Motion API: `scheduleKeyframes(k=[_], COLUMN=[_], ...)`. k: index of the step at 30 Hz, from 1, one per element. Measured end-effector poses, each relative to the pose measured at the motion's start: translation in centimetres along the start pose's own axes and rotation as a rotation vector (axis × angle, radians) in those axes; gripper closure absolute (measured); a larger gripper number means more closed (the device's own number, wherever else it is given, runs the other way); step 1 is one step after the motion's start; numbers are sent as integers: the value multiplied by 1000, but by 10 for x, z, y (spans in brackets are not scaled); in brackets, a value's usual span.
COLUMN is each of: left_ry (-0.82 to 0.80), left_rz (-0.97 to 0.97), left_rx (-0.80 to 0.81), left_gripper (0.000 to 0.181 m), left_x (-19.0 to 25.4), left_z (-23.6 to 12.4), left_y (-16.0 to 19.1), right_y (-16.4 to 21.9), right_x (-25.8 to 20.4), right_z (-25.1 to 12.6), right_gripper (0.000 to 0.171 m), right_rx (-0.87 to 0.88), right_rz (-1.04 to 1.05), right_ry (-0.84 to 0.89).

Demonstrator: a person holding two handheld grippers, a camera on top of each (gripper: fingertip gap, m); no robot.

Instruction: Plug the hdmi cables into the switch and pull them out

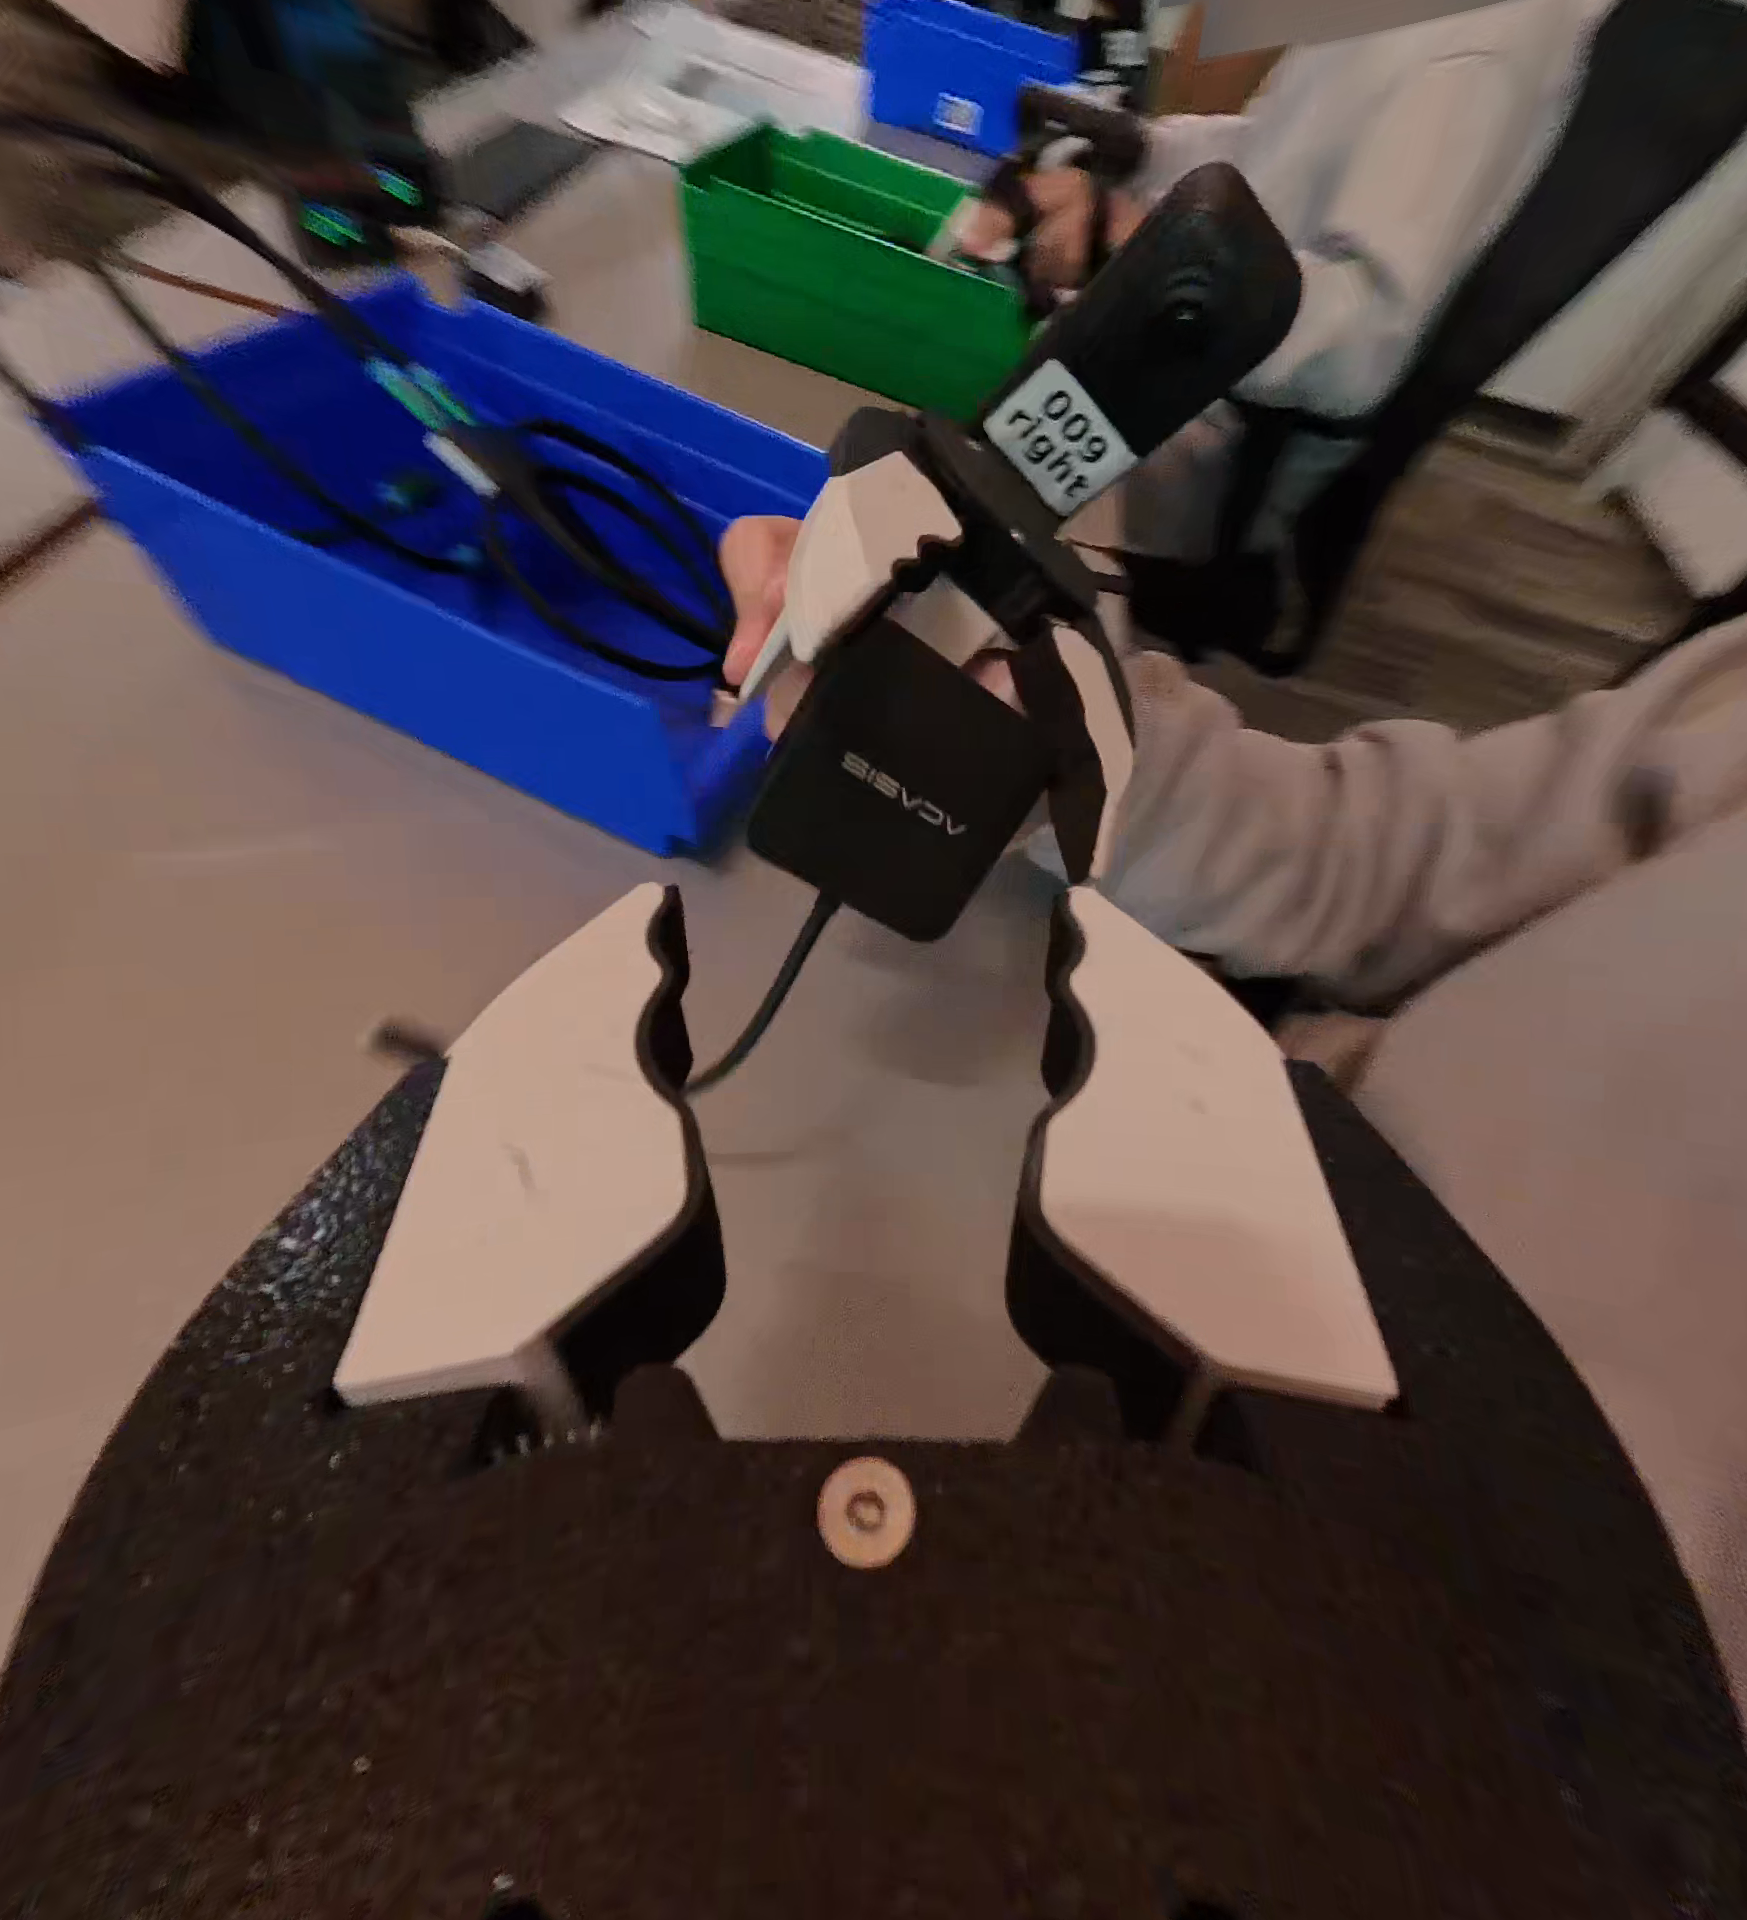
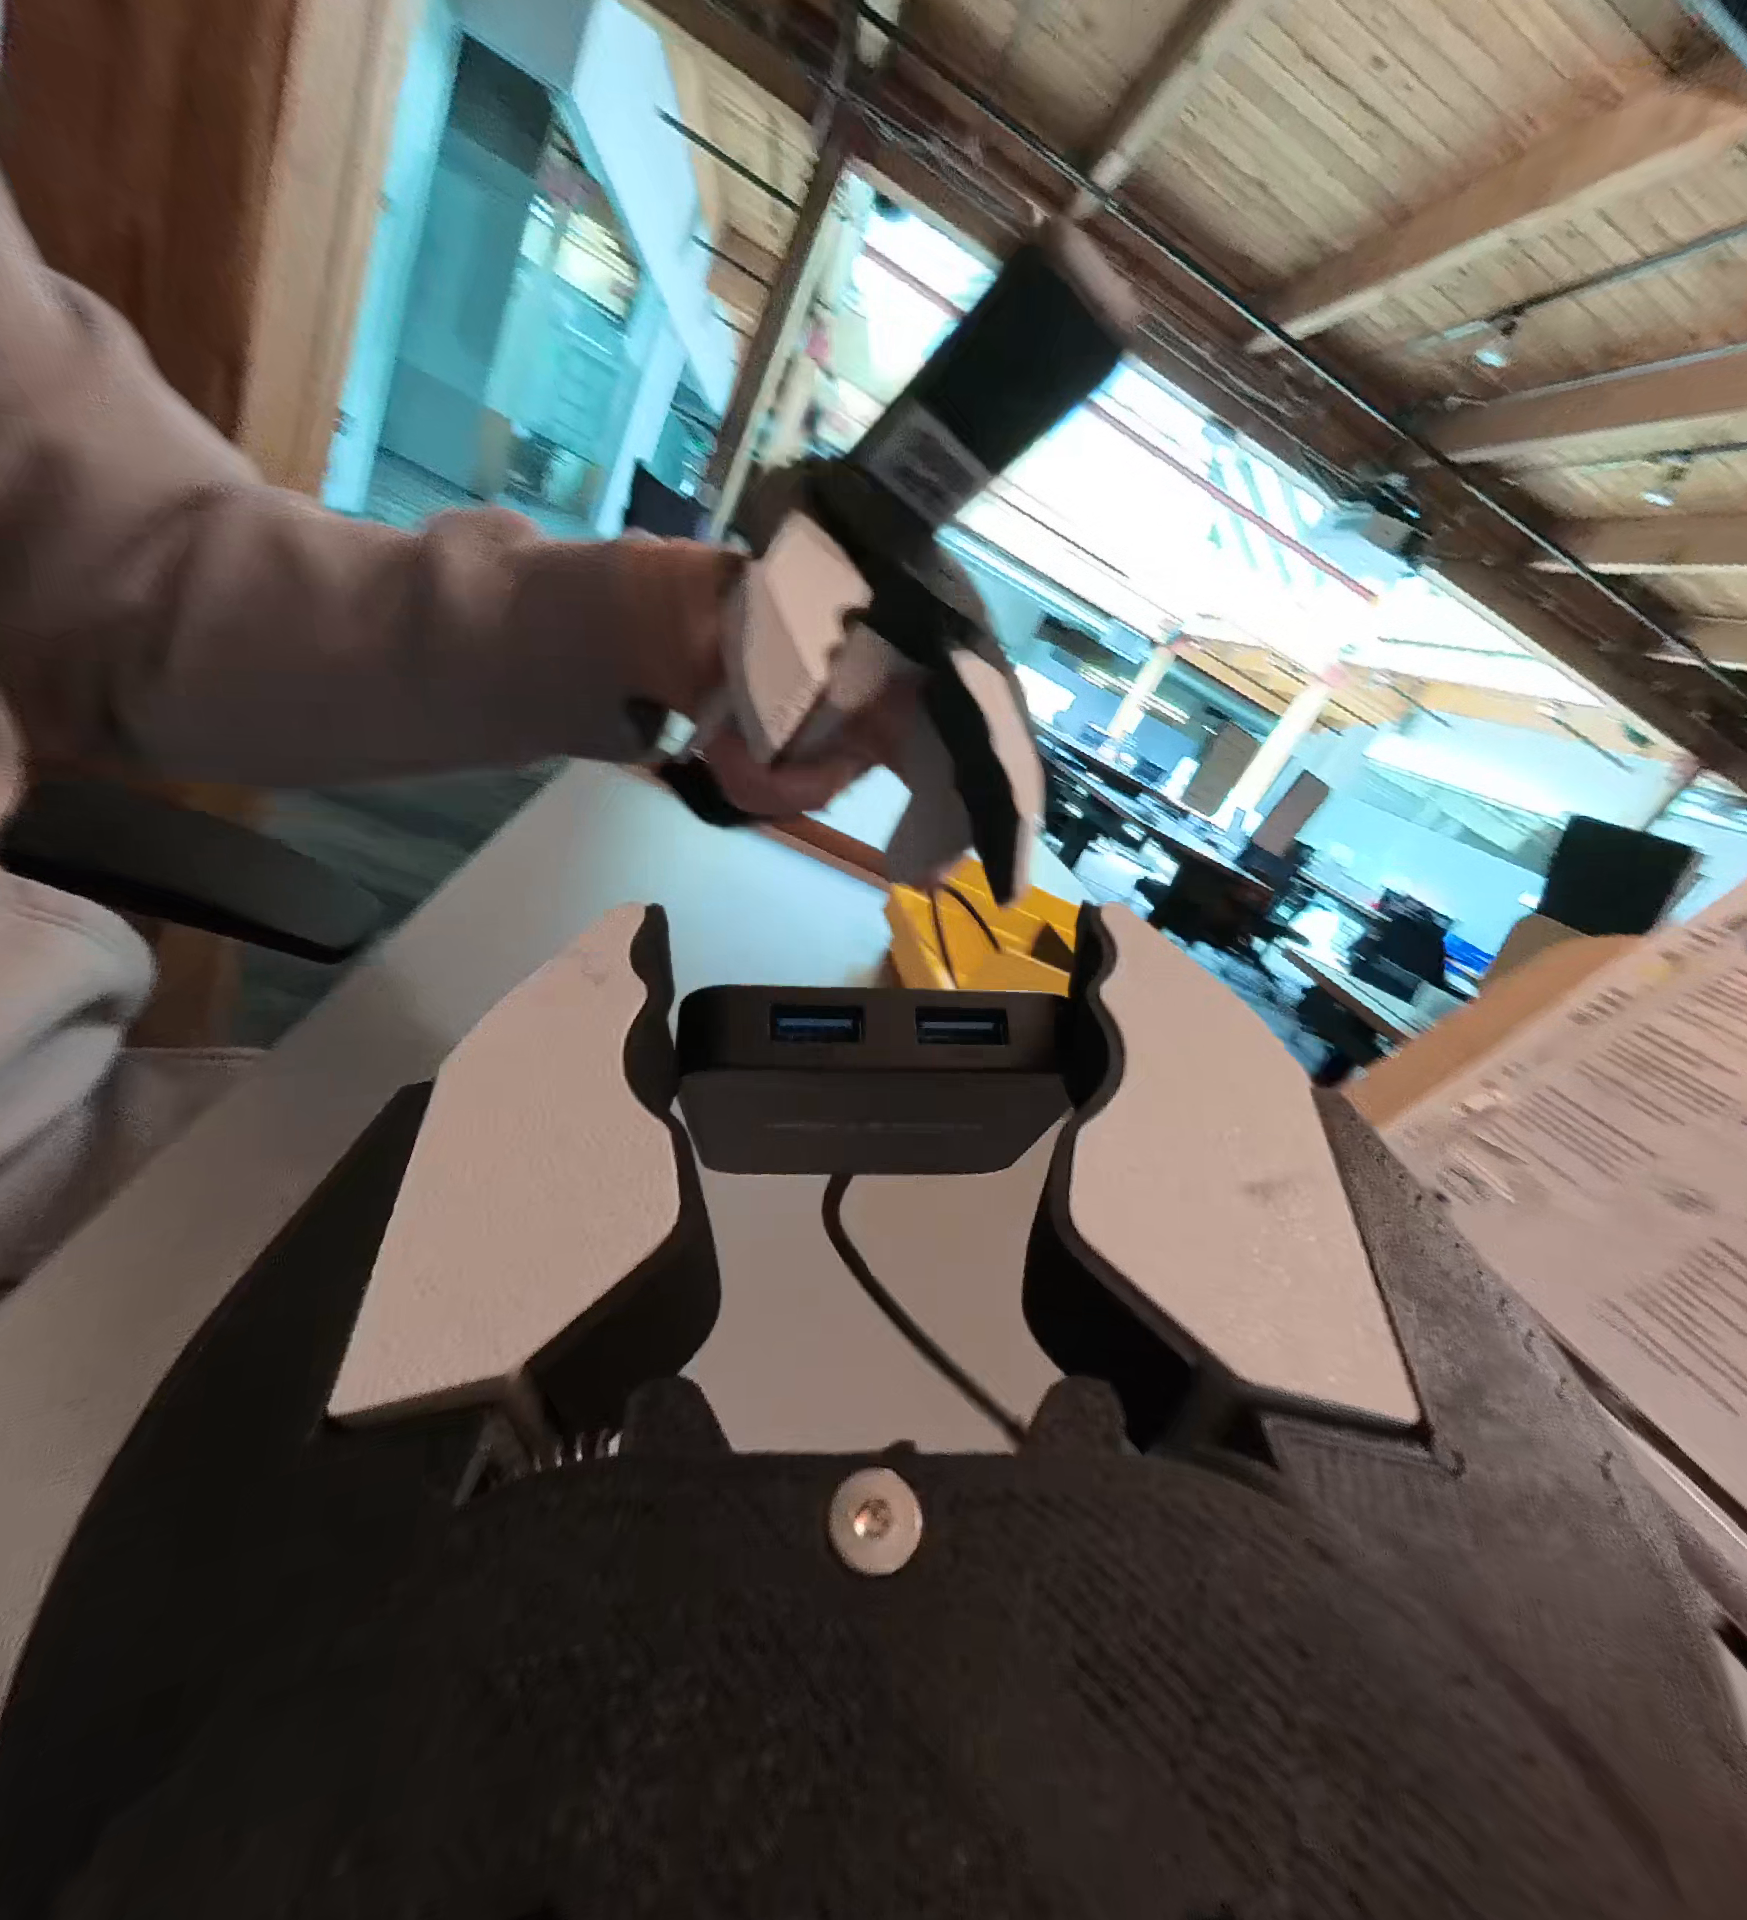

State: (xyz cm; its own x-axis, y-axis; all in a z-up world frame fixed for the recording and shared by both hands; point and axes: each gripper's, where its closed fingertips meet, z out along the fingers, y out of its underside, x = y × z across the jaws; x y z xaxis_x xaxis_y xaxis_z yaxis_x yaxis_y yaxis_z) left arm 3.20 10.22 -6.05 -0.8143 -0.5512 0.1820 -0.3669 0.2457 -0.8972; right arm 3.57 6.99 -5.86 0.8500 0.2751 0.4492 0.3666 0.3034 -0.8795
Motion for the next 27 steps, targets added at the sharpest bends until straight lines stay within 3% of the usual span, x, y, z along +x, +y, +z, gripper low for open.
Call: scheduleKeyframes(k=[7,10,14,17,19,23,25,27], left_ry=[550,761,864,742,646,423,395,359], left_rz=[-43,1,-52,-127,-263,-682,-773,-822], left_rx=[-185,-228,-129,-46,53,393,506,522], left_gripper=[117,153,162,168,168,168,168,168], left_x=[18,41,39,14,-1,-47,-51,-48], left_z=[36,41,37,41,40,26,20,23], left_y=[33,42,34,30,13,-31,-36,-29], right_y=[-21,-23,-17,-3,0,1,12,19], right_x=[-37,-42,-35,-12,3,56,70,73], right_z=[18,18,11,6,1,-10,-9,-1], right_gripper=[97,97,97,109,95,87,78,70], right_rx=[79,101,81,-22,-75,-138,-206,-210], right_rz=[21,47,32,0,-65,-319,-363,-332], right_ry=[-210,-253,-224,-67,35,432,540,581])
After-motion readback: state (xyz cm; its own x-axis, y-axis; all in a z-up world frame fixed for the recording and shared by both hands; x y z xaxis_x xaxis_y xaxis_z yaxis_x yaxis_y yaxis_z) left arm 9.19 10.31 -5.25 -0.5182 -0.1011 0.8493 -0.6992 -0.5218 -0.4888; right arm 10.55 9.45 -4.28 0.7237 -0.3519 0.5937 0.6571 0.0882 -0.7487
